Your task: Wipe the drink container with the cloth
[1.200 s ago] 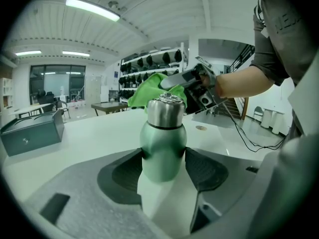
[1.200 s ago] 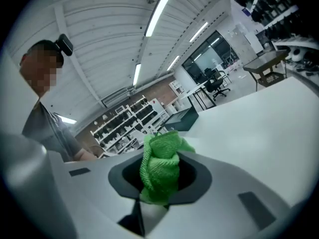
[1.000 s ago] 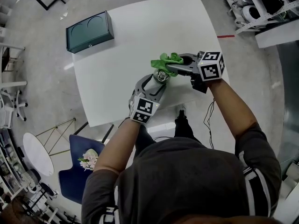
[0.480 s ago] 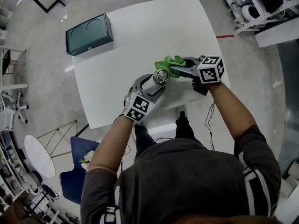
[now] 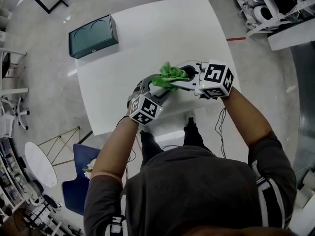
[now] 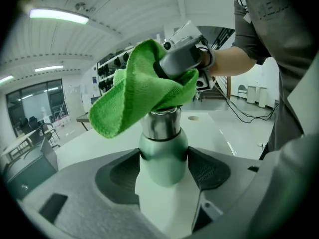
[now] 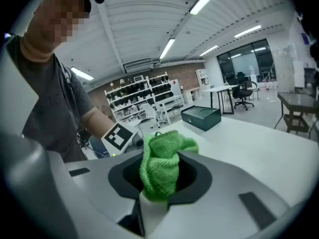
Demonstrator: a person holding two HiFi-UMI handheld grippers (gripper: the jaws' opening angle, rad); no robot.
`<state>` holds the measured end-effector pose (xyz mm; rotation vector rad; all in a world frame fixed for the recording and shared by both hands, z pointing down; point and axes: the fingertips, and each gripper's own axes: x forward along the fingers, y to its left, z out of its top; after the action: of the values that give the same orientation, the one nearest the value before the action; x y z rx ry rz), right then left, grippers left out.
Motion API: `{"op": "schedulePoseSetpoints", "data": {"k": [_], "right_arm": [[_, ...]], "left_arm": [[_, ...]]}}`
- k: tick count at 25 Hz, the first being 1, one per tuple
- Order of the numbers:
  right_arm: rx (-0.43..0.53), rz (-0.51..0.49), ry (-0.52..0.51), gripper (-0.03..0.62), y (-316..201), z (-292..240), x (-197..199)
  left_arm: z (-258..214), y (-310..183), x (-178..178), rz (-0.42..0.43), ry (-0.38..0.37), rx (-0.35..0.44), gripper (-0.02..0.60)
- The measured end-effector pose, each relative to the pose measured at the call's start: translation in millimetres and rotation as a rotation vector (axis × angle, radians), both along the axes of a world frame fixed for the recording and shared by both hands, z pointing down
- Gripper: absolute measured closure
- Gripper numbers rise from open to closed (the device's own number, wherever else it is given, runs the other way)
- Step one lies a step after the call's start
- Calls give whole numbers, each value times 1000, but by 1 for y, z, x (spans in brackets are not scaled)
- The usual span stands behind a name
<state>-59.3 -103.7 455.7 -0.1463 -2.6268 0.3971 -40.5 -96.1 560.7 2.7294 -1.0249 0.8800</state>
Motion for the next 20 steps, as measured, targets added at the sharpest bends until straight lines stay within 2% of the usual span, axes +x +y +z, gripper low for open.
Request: {"op": "schedulePoseSetpoints", "data": {"k": [4, 10, 12, 14, 16, 18, 20], "right_arm": [[123, 12, 86, 514, -6, 15, 14], [133, 127, 214, 514, -29, 46, 49], [106, 167, 174, 514, -33, 38, 50], [90, 192, 72, 514, -36, 14, 38], [109, 161, 12, 514, -30, -2, 18], [131, 117, 21, 514, -22, 2, 6], [117, 130, 33, 514, -22, 12, 7]], "left_arm": [[0, 1, 0, -6, 16, 7, 284], [1, 2, -2, -10, 29, 8, 285], [1, 3, -2, -10, 30, 6, 285], [1, 2, -3, -14, 34, 5, 285], [1, 2, -3, -25, 40, 5, 285], [1, 2, -2, -46, 49, 4, 285], [1, 2, -1, -73, 61, 4, 287]]}}
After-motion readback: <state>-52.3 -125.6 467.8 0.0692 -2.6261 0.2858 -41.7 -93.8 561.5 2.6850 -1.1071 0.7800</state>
